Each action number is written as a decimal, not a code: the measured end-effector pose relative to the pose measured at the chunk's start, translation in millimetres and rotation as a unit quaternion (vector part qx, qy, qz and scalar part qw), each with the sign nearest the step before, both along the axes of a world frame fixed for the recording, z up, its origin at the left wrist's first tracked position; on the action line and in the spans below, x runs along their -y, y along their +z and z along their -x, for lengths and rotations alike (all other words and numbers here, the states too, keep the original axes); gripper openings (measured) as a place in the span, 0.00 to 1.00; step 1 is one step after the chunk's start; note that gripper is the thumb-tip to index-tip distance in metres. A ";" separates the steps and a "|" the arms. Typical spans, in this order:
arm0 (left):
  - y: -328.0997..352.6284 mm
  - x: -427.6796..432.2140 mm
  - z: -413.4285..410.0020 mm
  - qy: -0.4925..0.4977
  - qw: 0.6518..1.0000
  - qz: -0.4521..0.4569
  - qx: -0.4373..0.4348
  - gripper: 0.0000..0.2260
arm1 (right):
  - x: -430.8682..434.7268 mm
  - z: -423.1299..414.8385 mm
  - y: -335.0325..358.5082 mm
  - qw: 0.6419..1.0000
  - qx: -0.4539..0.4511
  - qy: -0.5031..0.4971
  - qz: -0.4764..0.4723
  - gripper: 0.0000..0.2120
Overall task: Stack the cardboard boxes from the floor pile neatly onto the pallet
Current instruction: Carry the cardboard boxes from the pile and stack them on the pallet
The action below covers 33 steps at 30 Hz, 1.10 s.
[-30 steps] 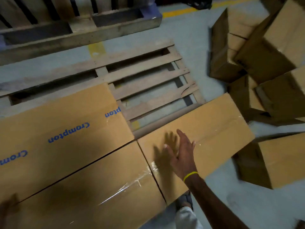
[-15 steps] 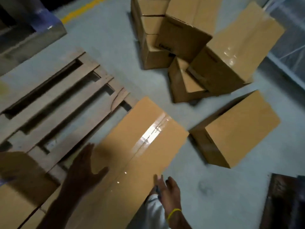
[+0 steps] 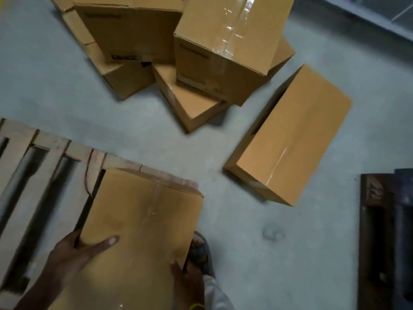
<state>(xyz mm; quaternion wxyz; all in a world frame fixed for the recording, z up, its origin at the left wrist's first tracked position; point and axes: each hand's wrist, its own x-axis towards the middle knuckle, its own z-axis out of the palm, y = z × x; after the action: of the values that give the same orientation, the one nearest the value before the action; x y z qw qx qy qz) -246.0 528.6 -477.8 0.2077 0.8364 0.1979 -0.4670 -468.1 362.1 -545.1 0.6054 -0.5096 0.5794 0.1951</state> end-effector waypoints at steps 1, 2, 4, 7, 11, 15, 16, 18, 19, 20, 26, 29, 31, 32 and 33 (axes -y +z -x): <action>-7.5 -3.7 -2.2 0.004 1.000 -0.019 -0.006 0.52 | -2.9 0.8 -1.1 1.000 0.013 -0.007 0.015 0.24; -19.3 -7.8 -3.2 0.017 0.999 -0.036 -0.015 0.52 | -7.9 2.1 -2.4 0.999 0.011 0.003 0.033 0.24; -29.1 -10.2 -4.3 0.011 0.999 -0.051 -0.008 0.53 | -21.3 3.7 -3.3 0.995 -0.016 0.024 0.093 0.23; -36.1 -10.7 -3.2 -0.001 0.998 -0.064 -0.014 0.53 | -31.0 0.0 -7.0 0.990 -0.039 -0.035 0.132 0.21; -23.0 -0.8 -1.6 -0.009 0.996 -0.086 -0.009 0.47 | -24.7 -9.1 14.8 0.995 -0.056 -0.055 0.069 0.28; -37.4 -21.5 -0.6 0.024 0.999 -0.034 0.023 0.49 | -24.6 -8.0 13.8 0.995 -0.050 -0.035 0.077 0.31; -20.7 -6.3 -1.2 0.021 0.999 -0.013 0.033 0.45 | -26.6 -7.2 10.5 0.994 -0.050 -0.044 0.090 0.33; -0.3 18.7 -1.3 0.014 0.999 0.013 0.034 0.33 | -28.0 -6.8 11.9 0.990 -0.036 -0.050 0.126 0.37; -0.3 21.1 -2.3 0.018 0.999 0.019 0.029 0.28 | -30.1 -6.3 11.8 0.989 -0.035 -0.046 0.135 0.39; 0.4 24.2 -3.4 0.025 0.999 0.014 0.020 0.27 | -30.9 -6.3 11.7 0.988 -0.035 -0.041 0.144 0.39; 4.1 16.6 -5.1 -0.010 0.998 0.005 0.054 0.28 | -29.6 -17.5 32.3 0.976 -0.051 -0.068 0.203 0.25; 4.5 15.5 -6.4 -0.015 0.998 0.008 0.058 0.33 | -19.4 -23.8 35.6 0.984 -0.056 -0.061 0.157 0.21; 2.7 16.5 -7.7 -0.020 0.998 0.005 0.053 0.36 | -11.3 -25.8 34.2 0.991 -0.067 -0.030 0.109 0.19; 0.2 16.6 -8.4 -0.020 0.998 0.002 0.057 0.36 | -8.2 -26.2 32.3 0.992 -0.070 -0.023 0.101 0.19; -0.1 18.6 -8.8 -0.018 0.998 -0.004 0.058 0.36 | -5.9 -25.9 30.4 0.992 -0.072 -0.021 0.101 0.19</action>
<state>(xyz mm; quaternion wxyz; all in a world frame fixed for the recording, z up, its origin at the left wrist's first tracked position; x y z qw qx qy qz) -237.2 510.0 -478.0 0.2071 0.8665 0.1721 -0.4203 -442.2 368.0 -514.6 0.5119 -0.5403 0.6487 0.1586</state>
